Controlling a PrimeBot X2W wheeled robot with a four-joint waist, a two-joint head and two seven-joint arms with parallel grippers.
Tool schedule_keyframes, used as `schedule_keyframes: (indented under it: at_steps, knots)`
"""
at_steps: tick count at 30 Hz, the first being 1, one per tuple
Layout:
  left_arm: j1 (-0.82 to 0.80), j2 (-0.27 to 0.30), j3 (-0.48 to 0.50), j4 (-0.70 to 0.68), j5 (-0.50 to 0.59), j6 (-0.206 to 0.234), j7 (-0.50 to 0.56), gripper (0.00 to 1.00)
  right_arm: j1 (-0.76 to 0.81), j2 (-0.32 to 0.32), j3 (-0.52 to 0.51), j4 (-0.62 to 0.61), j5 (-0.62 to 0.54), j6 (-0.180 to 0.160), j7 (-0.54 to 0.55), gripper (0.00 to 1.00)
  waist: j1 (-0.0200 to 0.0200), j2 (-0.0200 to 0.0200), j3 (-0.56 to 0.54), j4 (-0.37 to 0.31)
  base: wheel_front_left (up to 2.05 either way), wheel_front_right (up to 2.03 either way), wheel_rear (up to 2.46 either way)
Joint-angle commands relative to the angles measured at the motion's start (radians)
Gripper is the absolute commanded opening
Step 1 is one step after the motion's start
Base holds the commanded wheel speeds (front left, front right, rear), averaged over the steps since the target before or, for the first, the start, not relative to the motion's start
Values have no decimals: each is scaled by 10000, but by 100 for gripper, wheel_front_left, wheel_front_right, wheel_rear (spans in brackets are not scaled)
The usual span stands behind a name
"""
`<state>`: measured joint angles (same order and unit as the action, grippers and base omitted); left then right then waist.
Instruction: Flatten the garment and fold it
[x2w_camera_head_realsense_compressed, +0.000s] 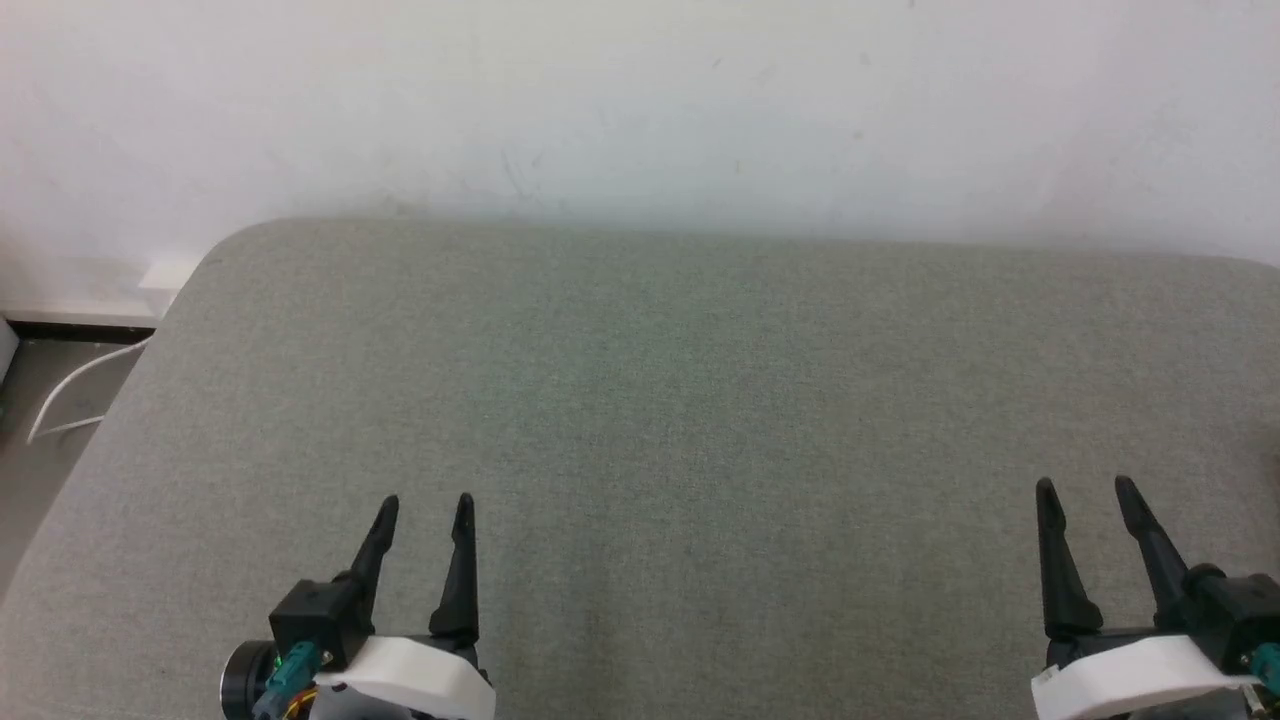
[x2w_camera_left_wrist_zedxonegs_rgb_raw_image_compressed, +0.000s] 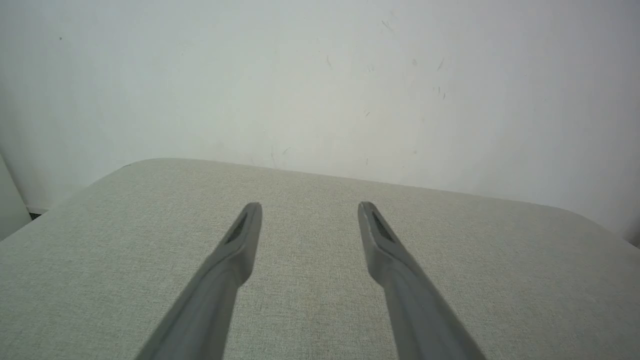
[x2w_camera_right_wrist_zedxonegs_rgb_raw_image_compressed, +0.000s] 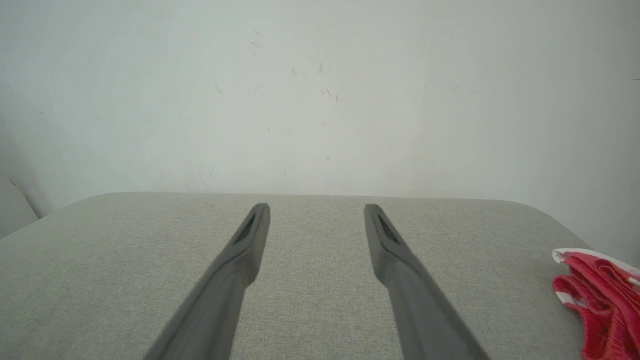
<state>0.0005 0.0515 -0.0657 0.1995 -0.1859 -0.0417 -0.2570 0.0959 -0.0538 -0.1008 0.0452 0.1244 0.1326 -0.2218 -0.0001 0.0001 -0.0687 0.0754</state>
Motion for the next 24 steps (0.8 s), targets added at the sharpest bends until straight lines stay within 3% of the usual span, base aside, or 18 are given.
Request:
schedule_keyframes:
  at_steps: [1, 3, 4, 24]
  knots:
    - [123, -12, 51, -82, 10, 27, -47, 100, 136, 33, -20, 46, 66, -19, -26, 100, 1, -1, -10, 8, 0, 0, 0]
    - [180, -12, 67, -137, -36, 77, -47, 100, 162, 34, -7, 93, 87, -19, -19, 100, 1, -1, -1, 3, 0, 0, 0]
    - [114, 0, 19, -100, -17, 36, 0, 0, 80, 0, 4, 82, 17, 0, 2, 0, 1, -1, -2, 3, 0, 0, 0]
    - [117, 2, 13, -146, 36, 55, 88, 0, 47, -5, 66, 66, -24, -1, 72, 0, 2, -2, 26, -26, 0, 0, 0]
